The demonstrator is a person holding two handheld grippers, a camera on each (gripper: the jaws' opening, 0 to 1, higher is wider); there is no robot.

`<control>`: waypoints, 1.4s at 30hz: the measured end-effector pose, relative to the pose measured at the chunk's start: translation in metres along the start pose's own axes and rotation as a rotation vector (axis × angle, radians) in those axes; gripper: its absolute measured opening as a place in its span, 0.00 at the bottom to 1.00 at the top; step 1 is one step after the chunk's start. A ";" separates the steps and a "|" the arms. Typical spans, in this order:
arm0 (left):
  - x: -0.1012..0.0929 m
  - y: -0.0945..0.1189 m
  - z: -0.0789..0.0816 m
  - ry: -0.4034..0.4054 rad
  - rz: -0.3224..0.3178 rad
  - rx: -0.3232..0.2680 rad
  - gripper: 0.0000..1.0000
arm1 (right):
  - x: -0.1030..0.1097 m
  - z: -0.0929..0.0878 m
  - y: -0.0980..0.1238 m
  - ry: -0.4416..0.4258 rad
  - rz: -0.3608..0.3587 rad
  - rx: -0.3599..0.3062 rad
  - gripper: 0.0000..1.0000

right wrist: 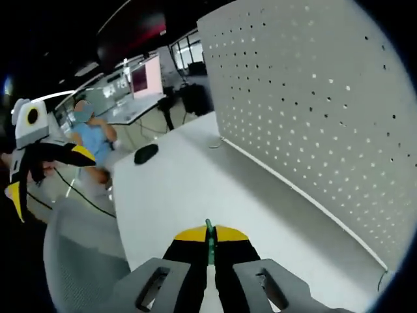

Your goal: Insert the hook assembly into the mounting plate slot until the hook locks in place.

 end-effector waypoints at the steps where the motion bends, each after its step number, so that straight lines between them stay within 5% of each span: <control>1: -0.003 -0.002 0.000 0.001 -0.007 0.000 0.87 | 0.001 -0.002 0.004 -0.009 -0.004 -0.006 0.00; 14: -0.035 -0.028 -0.006 -0.048 -0.062 0.030 0.86 | 0.012 -0.039 0.054 -0.104 -0.040 -0.055 0.00; 29: -0.040 -0.047 -0.005 0.033 -0.065 -0.029 0.84 | 0.029 -0.035 0.085 -0.102 -0.055 -0.178 0.00; 42: -0.030 -0.067 -0.010 0.117 -0.045 -0.010 0.62 | 0.053 -0.018 0.097 -0.157 -0.043 -0.321 0.00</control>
Point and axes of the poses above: the point that each gripper's makers call its tool centre point, and the gripper's own axes: y roughly backward along the fingers, x roughly to its left, z roughly out of its top, the point moved 7 cm from there along y, roughly backward along the fingers, and after that the axes turned 6 degrees about -z, right-handed, at the moved point
